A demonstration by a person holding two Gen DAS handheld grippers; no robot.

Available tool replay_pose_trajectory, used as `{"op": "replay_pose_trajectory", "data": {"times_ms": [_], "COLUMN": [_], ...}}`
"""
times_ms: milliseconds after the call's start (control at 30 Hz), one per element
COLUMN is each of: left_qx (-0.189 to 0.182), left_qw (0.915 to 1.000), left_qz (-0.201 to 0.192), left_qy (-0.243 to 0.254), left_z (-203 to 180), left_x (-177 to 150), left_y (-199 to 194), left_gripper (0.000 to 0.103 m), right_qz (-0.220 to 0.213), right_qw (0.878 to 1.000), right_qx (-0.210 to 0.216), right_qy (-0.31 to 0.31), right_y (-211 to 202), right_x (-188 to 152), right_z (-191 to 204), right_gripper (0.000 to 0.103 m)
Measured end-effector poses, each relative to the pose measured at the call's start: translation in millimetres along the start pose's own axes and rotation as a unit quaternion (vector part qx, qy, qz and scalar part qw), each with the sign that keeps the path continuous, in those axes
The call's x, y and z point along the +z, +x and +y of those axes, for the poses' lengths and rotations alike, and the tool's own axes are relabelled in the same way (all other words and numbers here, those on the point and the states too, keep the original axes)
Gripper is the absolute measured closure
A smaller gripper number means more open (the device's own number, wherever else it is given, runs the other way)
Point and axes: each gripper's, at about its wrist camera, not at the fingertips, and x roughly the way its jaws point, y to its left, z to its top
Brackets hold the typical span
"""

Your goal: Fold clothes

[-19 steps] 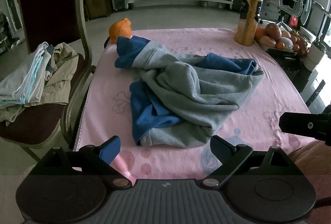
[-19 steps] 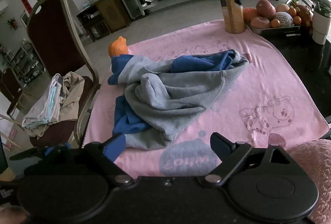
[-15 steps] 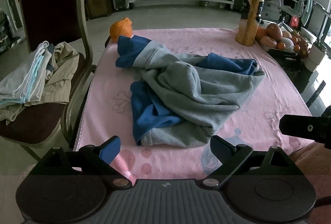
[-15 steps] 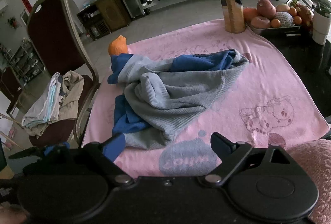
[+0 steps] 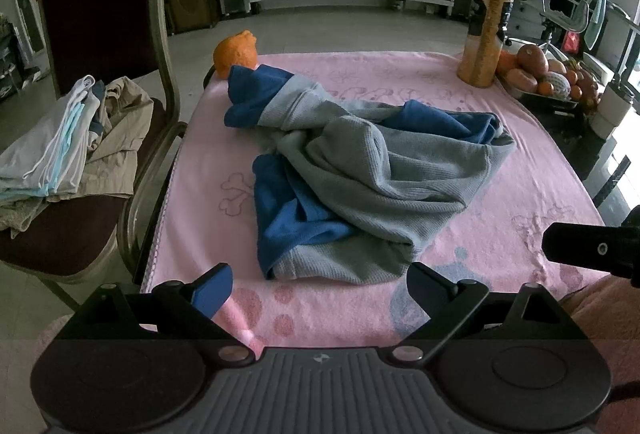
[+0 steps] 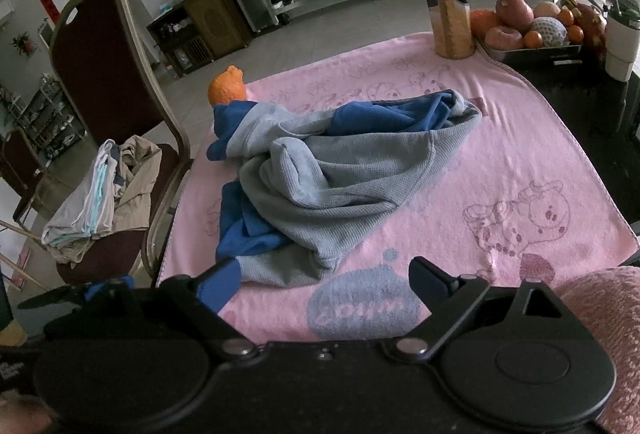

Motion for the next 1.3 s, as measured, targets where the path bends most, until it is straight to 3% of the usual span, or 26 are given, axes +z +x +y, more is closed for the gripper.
{"op": "replay_pose_trajectory", "data": {"times_ms": [967, 1133, 1300], "left_qx": [0.001, 0.007, 0.023], "left_qw": [1.0, 0.9998, 0.9971], "left_qz": [0.004, 0.0, -0.006], "left_qy": [-0.003, -0.017, -0.073], "left_z": [2, 16, 53], "left_x": [1, 6, 16], "left_y": [0, 2, 6], "left_gripper": [0.009, 0.009, 0.013], "right_qz": [-0.001, -0.005, -0.041], "right_qw": [1.0, 1.0, 0.999], "right_qx": [0.001, 0.001, -0.007], "right_qy": [-0.001, -0.001, -0.004], "right_y": [-1, -1, -6], "right_x": [3, 6, 28], "right_z": [-1, -2, -7], "right_gripper": [0.01, 0.01, 0.01]}}
